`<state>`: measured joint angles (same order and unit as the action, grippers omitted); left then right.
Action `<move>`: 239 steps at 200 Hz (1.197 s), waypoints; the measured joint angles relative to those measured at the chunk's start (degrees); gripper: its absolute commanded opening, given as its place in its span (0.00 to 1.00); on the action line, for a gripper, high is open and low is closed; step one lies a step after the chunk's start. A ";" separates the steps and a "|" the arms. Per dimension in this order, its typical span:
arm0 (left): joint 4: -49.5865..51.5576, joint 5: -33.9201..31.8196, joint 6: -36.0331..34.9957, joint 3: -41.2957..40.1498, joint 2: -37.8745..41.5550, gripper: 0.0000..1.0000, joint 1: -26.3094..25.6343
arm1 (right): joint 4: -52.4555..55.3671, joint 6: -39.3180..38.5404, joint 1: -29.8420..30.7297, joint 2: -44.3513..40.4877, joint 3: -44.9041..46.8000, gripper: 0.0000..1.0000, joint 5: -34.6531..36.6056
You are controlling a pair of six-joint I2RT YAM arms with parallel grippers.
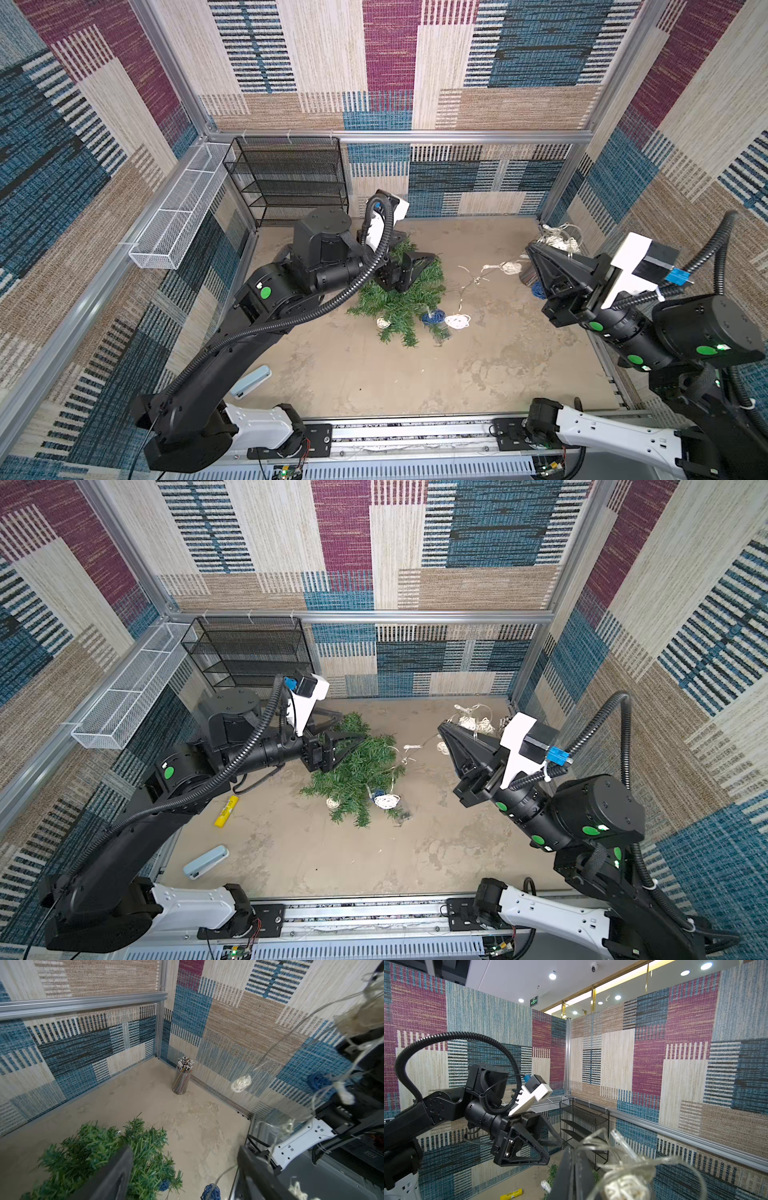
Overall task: Remove string lights from the small christmas tree
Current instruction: Remove the light string from the Christmas tree.
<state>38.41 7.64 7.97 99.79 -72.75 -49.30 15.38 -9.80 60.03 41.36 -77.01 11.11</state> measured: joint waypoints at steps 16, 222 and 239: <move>0.33 -2.12 -1.46 -5.07 2.67 0.86 -0.17 | 0.72 0.63 0.00 1.33 0.39 0.00 0.00; -18.88 -3.21 -24.44 -39.89 12.85 0.61 -0.37 | 1.68 2.69 -3.43 3.56 1.66 0.00 -3.96; -20.02 -3.19 -24.63 -39.78 12.28 0.44 -0.37 | 1.40 2.86 -3.52 3.48 2.12 0.00 -4.04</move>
<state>18.39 4.45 -16.67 60.01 -60.47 -49.67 16.78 -6.94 56.51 44.84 -74.89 7.07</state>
